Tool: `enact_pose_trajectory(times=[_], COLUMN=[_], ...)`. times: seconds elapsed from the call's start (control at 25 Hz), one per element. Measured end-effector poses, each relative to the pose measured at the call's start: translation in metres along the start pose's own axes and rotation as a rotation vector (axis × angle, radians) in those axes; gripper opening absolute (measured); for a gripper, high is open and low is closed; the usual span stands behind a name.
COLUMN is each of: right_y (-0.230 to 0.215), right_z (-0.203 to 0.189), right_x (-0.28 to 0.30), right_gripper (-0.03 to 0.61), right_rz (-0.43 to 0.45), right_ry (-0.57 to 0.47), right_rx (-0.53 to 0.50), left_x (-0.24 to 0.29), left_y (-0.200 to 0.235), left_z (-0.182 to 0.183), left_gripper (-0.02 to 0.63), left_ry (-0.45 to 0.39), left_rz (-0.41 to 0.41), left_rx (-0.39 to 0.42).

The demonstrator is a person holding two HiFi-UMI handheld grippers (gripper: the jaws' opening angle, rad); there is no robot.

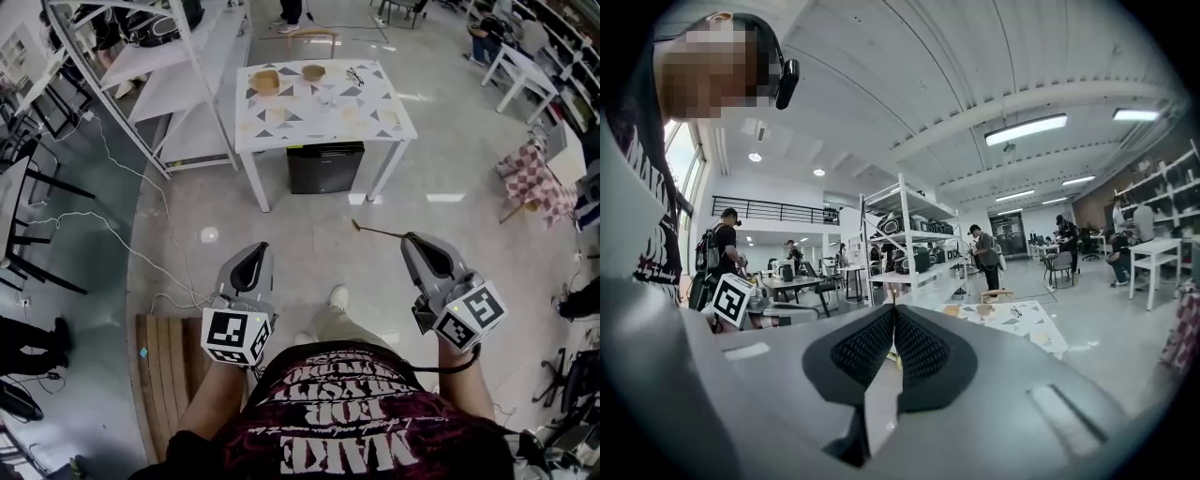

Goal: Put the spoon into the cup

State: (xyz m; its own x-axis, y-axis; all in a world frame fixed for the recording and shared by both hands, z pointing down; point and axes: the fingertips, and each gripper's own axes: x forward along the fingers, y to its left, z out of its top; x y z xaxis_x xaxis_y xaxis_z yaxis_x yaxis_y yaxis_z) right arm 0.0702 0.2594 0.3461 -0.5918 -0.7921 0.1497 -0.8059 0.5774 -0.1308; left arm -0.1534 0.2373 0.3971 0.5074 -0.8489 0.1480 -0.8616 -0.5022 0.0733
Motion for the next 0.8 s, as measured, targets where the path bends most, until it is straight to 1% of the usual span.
enact_pose_trajectory(times=[0.24,0.48,0.8], right_y=[-0.027,-0.059,-0.092], right_z=[-0.001,-0.007,-0.002], right_x=[0.022,0.048,0.079], right_gripper=[0.035,0.035,0.035], right_rz=[0.012,0.018,0.041], right_ry=[0.006,0.036,0.026], right_rx=[0.017,0.045,0.066], left_x=[0.030,0.065,0.109], left_y=[0.005,0.014,0.019], left_z=[0.002,0.006,0.007], left_gripper=[0.001,0.001,0.001], left_ry=[0.018,0.023,0.043], left_rz=[0.007,0.019,0.020], left_rx=[0.015,0.003,0.013])
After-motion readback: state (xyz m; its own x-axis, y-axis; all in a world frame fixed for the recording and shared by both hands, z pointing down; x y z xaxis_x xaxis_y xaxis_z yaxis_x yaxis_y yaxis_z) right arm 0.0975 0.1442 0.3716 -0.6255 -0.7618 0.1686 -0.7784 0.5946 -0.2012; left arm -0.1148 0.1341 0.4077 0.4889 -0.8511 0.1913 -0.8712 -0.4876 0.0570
